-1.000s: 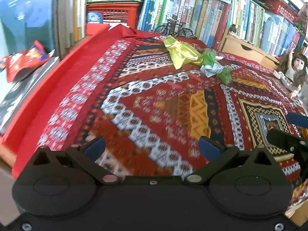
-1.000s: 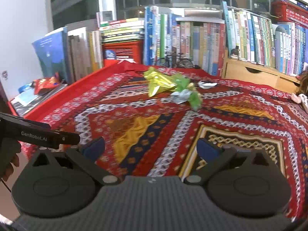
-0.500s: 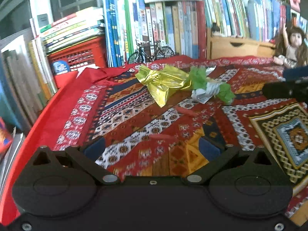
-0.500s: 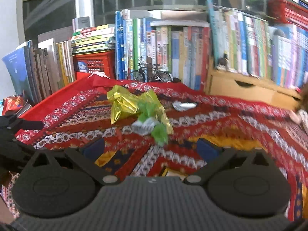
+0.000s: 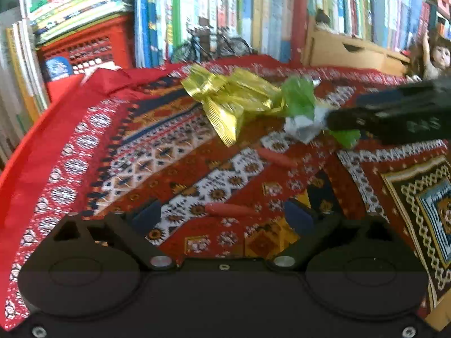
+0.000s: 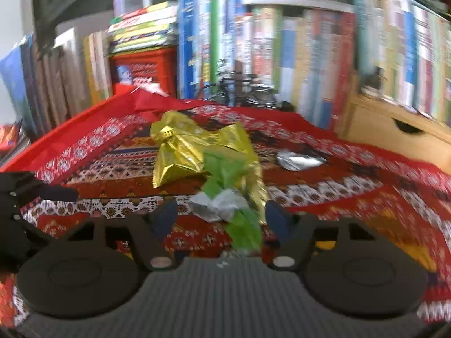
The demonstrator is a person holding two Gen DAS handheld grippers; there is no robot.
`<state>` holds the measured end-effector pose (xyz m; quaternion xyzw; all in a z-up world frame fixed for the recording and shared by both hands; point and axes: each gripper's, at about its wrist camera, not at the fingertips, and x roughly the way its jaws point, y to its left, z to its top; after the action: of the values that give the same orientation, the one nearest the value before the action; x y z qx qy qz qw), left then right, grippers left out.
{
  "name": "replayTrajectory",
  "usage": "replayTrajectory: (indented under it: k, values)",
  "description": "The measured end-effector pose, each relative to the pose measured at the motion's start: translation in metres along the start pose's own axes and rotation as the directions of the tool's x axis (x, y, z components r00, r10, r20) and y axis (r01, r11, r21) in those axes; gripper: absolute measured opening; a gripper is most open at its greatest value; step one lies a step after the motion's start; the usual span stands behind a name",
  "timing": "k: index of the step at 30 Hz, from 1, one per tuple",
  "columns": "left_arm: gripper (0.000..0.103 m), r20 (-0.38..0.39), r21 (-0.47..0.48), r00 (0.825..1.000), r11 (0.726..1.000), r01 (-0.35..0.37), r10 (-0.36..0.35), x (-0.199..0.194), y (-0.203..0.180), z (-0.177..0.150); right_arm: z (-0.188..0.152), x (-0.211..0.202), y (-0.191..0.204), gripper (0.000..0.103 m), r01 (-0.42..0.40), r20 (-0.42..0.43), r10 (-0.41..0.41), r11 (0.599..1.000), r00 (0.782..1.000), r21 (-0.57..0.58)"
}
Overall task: Collect trash
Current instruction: 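Grasp the green-and-white plastic bag with the right gripper while the left grasps the red stick, then carry the plastic bag and red stick toward the blanket's edge with both grippers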
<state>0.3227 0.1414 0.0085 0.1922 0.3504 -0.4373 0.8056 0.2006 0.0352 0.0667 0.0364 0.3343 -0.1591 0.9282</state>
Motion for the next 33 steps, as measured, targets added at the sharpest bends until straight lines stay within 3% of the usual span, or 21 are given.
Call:
replayTrajectory:
  k: [5,10,13,15,24,25,33]
  values:
    - [0.089,-0.024,-0.022,1.000,1.000,0.014,-0.015,0.005,0.001,-0.001,0.005,0.034,0.017,0.068,0.019,-0.057,-0.030,0.984,0.998,-0.179]
    - [0.079,-0.021,-0.066,1.000,0.998,0.012,-0.013,0.010,0.009,0.001,0.007,0.048,0.017,0.068,0.002,-0.066,-0.014,0.985,0.998,-0.172]
    - [0.065,-0.012,-0.054,1.000,0.998,0.013,-0.014,0.009,0.009,0.001,0.006,0.050,0.016,0.068,-0.003,-0.071,-0.007,0.992,0.997,-0.130]
    - [0.050,0.000,-0.030,1.000,0.999,0.016,-0.016,0.006,0.008,0.001,0.005,0.050,0.016,0.068,-0.002,-0.071,-0.006,0.993,0.997,-0.115]
    - [0.042,-0.005,0.012,1.000,0.999,0.030,-0.030,0.002,0.002,-0.002,0.004,0.054,0.016,0.067,-0.007,-0.080,-0.005,0.990,0.997,-0.139]
    - [0.042,-0.004,0.011,1.000,1.000,0.025,-0.025,0.001,0.002,-0.002,0.004,0.055,0.016,0.057,-0.004,-0.077,-0.007,0.989,0.997,-0.145]
    - [0.042,0.009,0.003,1.000,1.000,0.016,-0.016,-0.007,0.002,-0.002,0.010,0.040,0.015,0.055,0.009,-0.010,-0.011,0.992,1.000,-0.123]
